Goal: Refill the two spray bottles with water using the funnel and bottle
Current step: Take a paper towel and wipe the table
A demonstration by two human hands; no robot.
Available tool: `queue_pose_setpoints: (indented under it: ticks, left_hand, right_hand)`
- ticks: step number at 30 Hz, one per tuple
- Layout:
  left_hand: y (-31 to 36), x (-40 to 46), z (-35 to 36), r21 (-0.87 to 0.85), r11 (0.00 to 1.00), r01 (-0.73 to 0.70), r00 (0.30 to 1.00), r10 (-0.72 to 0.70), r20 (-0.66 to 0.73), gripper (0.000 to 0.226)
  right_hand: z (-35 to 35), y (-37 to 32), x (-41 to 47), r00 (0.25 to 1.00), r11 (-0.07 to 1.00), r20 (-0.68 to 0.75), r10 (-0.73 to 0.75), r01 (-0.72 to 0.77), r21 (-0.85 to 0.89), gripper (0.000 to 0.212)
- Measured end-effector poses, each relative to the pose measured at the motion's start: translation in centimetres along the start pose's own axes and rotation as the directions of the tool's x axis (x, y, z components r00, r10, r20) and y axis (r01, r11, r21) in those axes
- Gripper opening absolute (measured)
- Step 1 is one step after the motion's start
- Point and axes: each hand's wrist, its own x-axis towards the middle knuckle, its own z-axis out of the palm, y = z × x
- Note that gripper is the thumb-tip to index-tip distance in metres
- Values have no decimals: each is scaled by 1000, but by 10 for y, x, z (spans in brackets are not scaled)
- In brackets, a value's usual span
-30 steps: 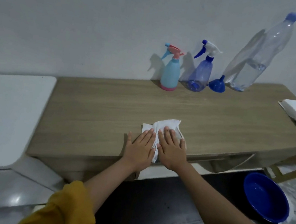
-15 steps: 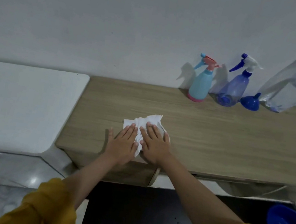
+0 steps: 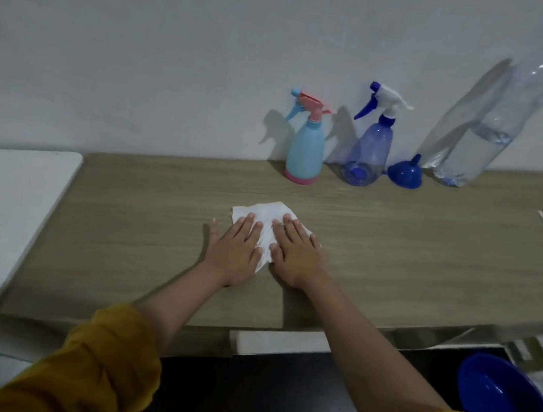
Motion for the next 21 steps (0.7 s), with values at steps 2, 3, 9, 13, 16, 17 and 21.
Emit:
queue_pose_setpoints:
  ticks: [2,3,9,13,16,17,21]
  left_hand:
    - [34,14,-1,5,1000,-28,1000,28,8,58]
    - [52,20,0,11,999,-41,999,41,14,58]
    - [169,44,6,-3,999,-50,998,50,41,58]
    - [260,55,9,-4,998,-66,997,66,46,57]
    - [323,64,12,-20,999,-49,997,50,53,57]
    - [339,66,14,-21,999,-41,998,42,55,57]
    - [379,73,18,-2,1000,-13,998,13,55,58]
  right_hand:
    - [-9,31,-7,1000,1000,-8,18,-18,-6,57]
    - [-13,46,-12,1000,1000,-9,25,-25,-5,57]
    - [-46,161,-53,999,999,-25,46,-46,7,56]
    - [-72,237,-81,1000,999,-5,30,-30,11,56]
    - [-88,282,-100,1000,1000,5,11,-11,6,56]
    - [-92,298,-107,1000,1000,3,9,-9,9,56]
    - [-107,357,-134,1000,1000,-23,19,-18,17,55]
